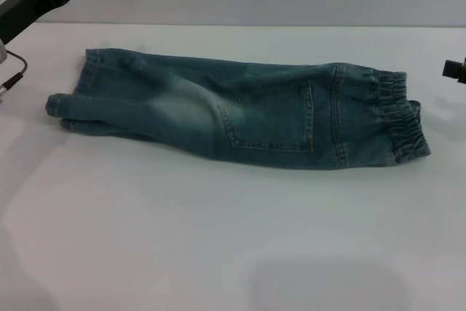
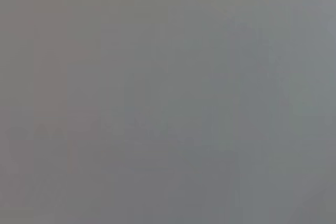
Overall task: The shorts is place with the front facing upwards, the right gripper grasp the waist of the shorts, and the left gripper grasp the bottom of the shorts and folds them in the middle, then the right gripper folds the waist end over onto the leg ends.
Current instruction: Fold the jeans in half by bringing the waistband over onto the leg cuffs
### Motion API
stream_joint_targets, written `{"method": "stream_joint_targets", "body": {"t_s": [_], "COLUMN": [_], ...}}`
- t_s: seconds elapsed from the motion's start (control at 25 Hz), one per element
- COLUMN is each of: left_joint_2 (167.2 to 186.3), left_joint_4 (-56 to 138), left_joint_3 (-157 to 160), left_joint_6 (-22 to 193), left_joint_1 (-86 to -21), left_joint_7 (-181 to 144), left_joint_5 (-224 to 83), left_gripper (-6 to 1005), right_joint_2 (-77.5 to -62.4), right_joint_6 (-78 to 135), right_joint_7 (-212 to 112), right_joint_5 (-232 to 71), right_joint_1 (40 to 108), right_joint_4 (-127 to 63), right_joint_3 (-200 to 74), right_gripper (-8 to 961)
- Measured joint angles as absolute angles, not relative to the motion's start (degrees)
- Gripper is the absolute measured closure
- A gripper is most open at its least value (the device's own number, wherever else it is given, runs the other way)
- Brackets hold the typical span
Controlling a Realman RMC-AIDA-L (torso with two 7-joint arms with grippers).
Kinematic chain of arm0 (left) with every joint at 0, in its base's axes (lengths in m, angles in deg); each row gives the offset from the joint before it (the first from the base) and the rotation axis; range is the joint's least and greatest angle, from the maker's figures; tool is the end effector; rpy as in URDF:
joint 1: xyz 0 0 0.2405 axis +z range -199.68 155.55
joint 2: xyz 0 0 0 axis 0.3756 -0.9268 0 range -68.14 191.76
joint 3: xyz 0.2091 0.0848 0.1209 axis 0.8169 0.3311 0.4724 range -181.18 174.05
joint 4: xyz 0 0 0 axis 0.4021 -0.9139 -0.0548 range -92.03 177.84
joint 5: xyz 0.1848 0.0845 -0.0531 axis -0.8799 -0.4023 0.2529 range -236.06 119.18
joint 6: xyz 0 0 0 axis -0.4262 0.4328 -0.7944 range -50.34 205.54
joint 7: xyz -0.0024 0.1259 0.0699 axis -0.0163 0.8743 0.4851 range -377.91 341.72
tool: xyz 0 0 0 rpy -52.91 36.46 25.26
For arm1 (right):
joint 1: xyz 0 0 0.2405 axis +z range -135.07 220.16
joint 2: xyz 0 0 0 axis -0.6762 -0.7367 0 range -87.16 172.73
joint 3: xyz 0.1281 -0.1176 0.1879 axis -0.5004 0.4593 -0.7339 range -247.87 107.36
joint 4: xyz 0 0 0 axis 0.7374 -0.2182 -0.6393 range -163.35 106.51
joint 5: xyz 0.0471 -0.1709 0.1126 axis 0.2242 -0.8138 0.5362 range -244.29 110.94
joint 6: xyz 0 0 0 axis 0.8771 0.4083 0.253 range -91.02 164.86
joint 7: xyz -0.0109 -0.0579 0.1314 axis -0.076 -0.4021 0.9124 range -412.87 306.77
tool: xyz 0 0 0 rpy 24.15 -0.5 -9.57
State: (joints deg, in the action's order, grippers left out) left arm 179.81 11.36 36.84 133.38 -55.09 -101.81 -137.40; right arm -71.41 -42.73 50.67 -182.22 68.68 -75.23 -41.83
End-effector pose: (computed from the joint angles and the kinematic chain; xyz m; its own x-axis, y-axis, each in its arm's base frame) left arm -0.2768 0.4189 0.0581 0.3950 0.2390 0.8870 0.8770 -0.3856 -0.2867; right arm 0.3213 0.3518 0.1001 0.5284 -0.5285 -0.6644 -0.8331 -0.4735 -0.2859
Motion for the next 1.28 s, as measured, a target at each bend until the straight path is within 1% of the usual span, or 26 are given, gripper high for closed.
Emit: {"method": "stream_joint_targets", "body": {"t_s": [0.08,0.12,0.16,0.24,0.32,0.52,0.72,0.96,1.16,1.28], "left_joint_2": [179.82,179.84,179.84,179.90,180.04,180.14,180.21,180.21,180.20,180.20], "left_joint_4": [13.8,14.9,14.9,15.5,16.1,16.9,16.9,18.1,18.3,18.4], "left_joint_3": [36.8,36.8,36.8,36.9,36.9,36.9,37.0,37.0,37.0,36.9], "left_joint_6": [136.2,137.1,137.1,137.3,137.4,137.9,137.9,137.5,137.1,137.1], "left_joint_1": [-54.9,-54.8,-54.8,-54.8,-55.0,-55.3,-55.2,-55.7,-56.0,-56.3], "left_joint_7": [-96.7,-94.5,-94.5,-93.6,-93.0,-92.4,-92.3,-90.2,-89.4,-88.9], "left_joint_5": [-132.4,-130.2,-130.2,-129.4,-129.1,-128.7,-128.7,-128.6,-128.4,-128.4], "left_gripper": [157,157,157,157,157,157,157,157,157,157], "right_joint_2": [-69.40,-67.69,-67.69,-66.80,-66.53,-66.64,-66.87,-67.70,-69.09,-69.46], "right_joint_6": [-46.6,-50.5,-50.5,-54.1,-56.4,-54.1,-51.8,-46.2,-41.5,-39.2], "right_joint_7": [56.8,61.5,61.5,64.6,66.4,66.5,66.7,66.8,66.5,66.4], "right_joint_5": [-186.5,-190.7,-190.7,-194.9,-200.5,-206.0,-206.7,-206.8,-207.2,-207.4], "right_joint_1": [70.4,72.5,72.5,74.6,76.9,78.5,78.6,78.7,78.8,78.8], "right_joint_4": [-76.5,-77.0,-77.0,-77.8,-79.1,-79.1,-78.6,-75.9,-73.7,-72.5], "right_joint_3": [-41.8,-41.8,-41.8,-41.8,-40.6,-37.2,-34.7,-32.1,-29.5,-28.2], "right_gripper": [385,385,385,386,386,386,387,386,385,385]}}
